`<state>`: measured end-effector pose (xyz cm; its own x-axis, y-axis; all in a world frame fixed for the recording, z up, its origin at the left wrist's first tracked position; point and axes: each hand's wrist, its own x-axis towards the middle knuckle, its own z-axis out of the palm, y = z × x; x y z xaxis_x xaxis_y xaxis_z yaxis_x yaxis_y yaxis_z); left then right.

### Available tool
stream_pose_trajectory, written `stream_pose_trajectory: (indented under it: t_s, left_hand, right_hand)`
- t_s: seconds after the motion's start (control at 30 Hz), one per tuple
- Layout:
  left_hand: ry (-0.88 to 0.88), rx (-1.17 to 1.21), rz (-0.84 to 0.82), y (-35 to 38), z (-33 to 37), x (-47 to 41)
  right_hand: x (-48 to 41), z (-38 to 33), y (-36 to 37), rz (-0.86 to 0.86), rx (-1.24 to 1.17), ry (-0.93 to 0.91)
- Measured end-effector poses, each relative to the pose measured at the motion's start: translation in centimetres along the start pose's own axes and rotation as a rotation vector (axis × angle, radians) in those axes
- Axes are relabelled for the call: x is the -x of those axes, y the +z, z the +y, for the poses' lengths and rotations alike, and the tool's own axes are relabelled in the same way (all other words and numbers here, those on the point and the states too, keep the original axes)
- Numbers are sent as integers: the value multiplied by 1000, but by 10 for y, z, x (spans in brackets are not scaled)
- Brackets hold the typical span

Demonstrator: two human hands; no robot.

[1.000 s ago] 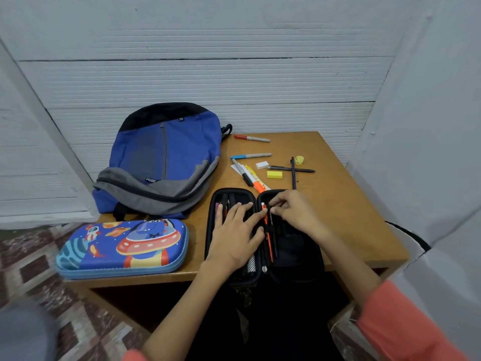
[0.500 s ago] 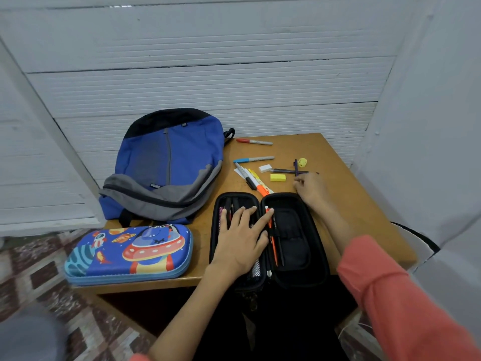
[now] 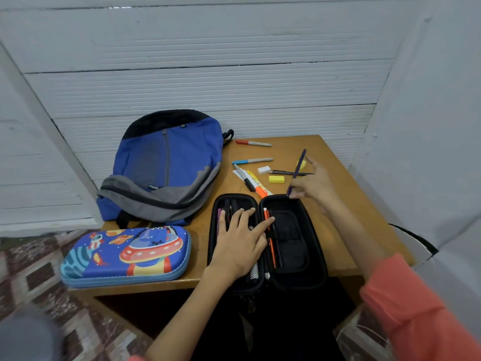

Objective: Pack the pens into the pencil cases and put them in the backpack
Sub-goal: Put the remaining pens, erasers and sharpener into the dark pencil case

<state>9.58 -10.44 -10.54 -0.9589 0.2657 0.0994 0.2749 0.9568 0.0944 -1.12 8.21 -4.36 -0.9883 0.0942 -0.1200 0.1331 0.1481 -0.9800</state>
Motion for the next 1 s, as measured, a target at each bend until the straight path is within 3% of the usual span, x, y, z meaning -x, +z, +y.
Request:
stream_pose_trajectory:
  t_s: [0.1, 0.17, 0.73, 0.83, 1.0]
  left_hand:
    - [-1, -1, -3, -1, 0, 2]
    - [0, -4, -4, -1, 1, 3]
    - [-7, 36, 16, -1, 1, 2]
    - [-7, 35, 28, -1, 1, 2]
    - [-6, 20, 33, 0, 1, 1]
  right_hand:
    - [21, -1, 5, -253, 157, 131]
    - [28, 2, 9, -333, 239, 155]
    - [19, 7, 18, -480, 491, 205]
    - [18, 3, 20, -456, 588, 185]
    - [18, 5, 26, -430, 546, 176]
